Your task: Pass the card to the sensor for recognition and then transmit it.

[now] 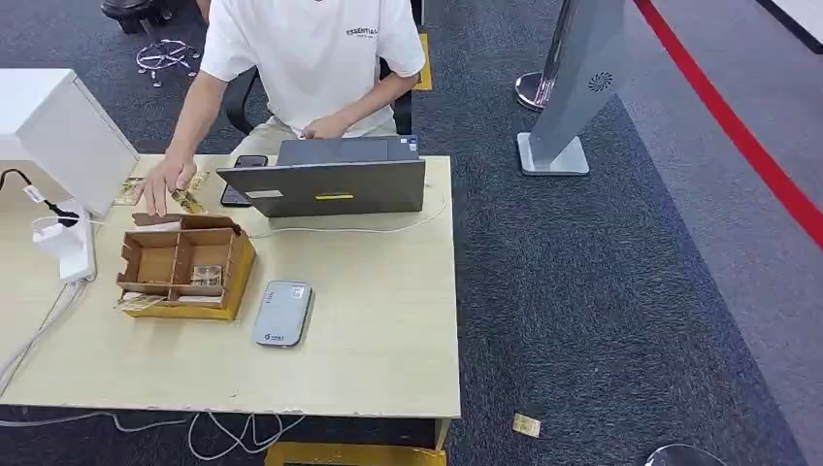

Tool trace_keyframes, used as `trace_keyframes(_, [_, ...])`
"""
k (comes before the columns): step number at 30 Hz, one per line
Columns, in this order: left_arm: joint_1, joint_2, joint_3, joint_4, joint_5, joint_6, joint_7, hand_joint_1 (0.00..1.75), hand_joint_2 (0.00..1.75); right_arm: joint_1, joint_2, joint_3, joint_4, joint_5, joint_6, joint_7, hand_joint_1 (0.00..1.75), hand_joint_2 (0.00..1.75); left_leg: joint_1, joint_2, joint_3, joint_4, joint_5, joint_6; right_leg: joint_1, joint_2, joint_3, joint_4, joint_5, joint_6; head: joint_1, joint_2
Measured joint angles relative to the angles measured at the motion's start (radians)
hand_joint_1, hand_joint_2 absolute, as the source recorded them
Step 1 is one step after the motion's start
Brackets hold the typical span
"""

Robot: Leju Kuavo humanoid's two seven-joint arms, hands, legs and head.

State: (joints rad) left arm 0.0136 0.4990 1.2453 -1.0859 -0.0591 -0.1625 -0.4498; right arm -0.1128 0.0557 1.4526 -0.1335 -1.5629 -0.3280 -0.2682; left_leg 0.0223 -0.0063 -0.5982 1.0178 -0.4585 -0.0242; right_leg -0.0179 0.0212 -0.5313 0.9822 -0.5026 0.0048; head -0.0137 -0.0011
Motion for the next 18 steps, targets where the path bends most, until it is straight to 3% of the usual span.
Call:
trace_keyframes(5, [-0.012,0.0,0.134,0.15,0.004,-0.005,-0.021,0.0,1.75,0.002,-0.003,-0.008,0.002,-0.005,0.019,-0.002,0.0,1.75,0.0,-0.007,-0.001,0.0,-0.001,0.001,0.0,-0.008,0.001,-0.001,-0.001,0.0,0.0,0.0])
trace_keyframes(11, [-0.027,0.0,0.191,0.207,0.003,-0.003,-0.018,0.0,1.75,0.003,-0.003,-0.01,0.003,-0.006,0.019,-0.005,0.0,1.75,0.0,-0.008,0.0,0.0,-0.001,0.001,0.0,-0.009,0.002,-0.001,-0.001,0.0,0.0,0.0])
trace_keyframes(13, [-0.034,-0.001,0.203,0.221,0.053,-0.005,0.022,0.0,1.75,0.003,-0.003,-0.01,0.003,-0.006,0.019,-0.005,0.0,1.75,0.0,-0.008,0.0,0.0,-0.001,0.001,0.0,-0.01,0.005,-0.001,-0.001,0.0,0.001,0.0])
trace_keyframes(14, [-0.037,-0.001,0.218,0.247,0.158,0.003,0.067,0.0,0.0,0.003,-0.003,-0.013,0.003,-0.006,0.019,-0.004,0.0,1.75,0.0,-0.009,0.0,0.0,-0.001,0.001,0.0,-0.01,0.005,-0.001,-0.001,0.001,0.001,0.0])
trace_keyframes(16, [-0.037,-0.004,0.244,0.331,0.422,0.034,0.1,0.0,0.0,0.003,-0.003,-0.019,0.003,-0.006,0.019,0.006,0.0,1.75,-0.002,-0.007,0.002,0.0,-0.001,0.001,-0.002,-0.007,0.005,-0.001,-0.001,0.001,-0.001,0.0])
trace_keyframes(18, [-0.033,-0.028,0.26,0.445,0.613,0.093,0.088,0.0,0.0,0.002,-0.004,-0.022,0.003,-0.006,0.019,0.02,0.0,1.75,-0.003,-0.007,0.003,0.0,-0.001,0.002,-0.003,-0.007,0.005,-0.001,-0.001,0.001,-0.003,0.0])
